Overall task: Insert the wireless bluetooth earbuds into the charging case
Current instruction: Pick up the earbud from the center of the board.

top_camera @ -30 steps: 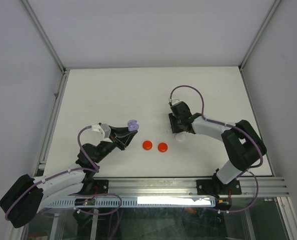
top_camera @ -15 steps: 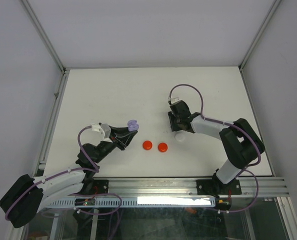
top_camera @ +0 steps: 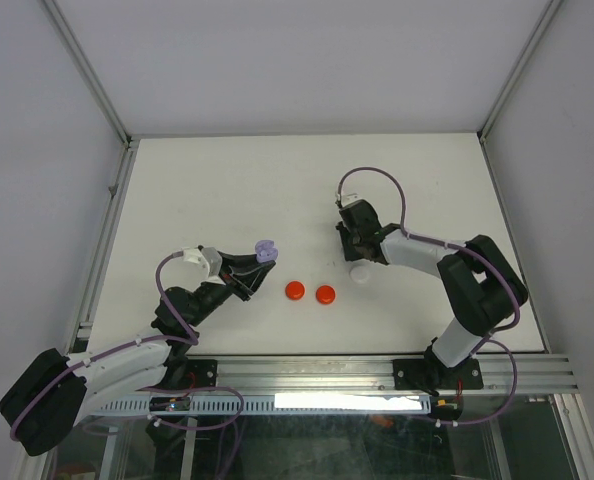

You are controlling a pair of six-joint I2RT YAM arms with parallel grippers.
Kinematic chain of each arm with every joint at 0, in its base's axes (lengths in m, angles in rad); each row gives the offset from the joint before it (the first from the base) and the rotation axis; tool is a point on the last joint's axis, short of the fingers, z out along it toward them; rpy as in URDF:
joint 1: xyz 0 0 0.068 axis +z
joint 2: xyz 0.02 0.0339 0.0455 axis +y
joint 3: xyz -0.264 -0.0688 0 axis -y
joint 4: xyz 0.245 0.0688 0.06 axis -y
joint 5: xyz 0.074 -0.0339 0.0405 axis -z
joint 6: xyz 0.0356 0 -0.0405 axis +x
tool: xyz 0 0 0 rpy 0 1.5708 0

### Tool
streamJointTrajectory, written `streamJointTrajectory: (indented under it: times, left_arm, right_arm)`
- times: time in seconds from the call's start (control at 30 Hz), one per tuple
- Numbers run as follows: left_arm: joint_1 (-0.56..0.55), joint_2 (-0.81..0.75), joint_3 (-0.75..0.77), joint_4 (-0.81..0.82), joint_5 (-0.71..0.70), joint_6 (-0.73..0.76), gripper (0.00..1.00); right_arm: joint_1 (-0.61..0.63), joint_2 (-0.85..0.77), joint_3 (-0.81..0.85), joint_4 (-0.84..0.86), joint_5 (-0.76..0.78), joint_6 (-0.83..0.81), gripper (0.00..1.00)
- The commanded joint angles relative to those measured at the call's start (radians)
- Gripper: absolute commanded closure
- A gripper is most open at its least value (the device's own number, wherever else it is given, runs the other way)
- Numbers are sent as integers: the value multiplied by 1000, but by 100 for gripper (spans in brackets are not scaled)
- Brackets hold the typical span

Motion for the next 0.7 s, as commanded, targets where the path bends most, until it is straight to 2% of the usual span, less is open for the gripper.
streamJointTrajectory:
  times: [0.0,0.27,0.67]
  left_arm:
    - [5,-4,7,10,24,-3,100]
    - [45,38,35,4,125,-2,100]
    - [122,127,114,31,455,-5,100]
  right_arm:
    - [-3,-17,26,-33,-9,-22,85]
    - [33,-161,49,-90,-21,-91,88]
    - [282,-511,56,-120,89,-434,90]
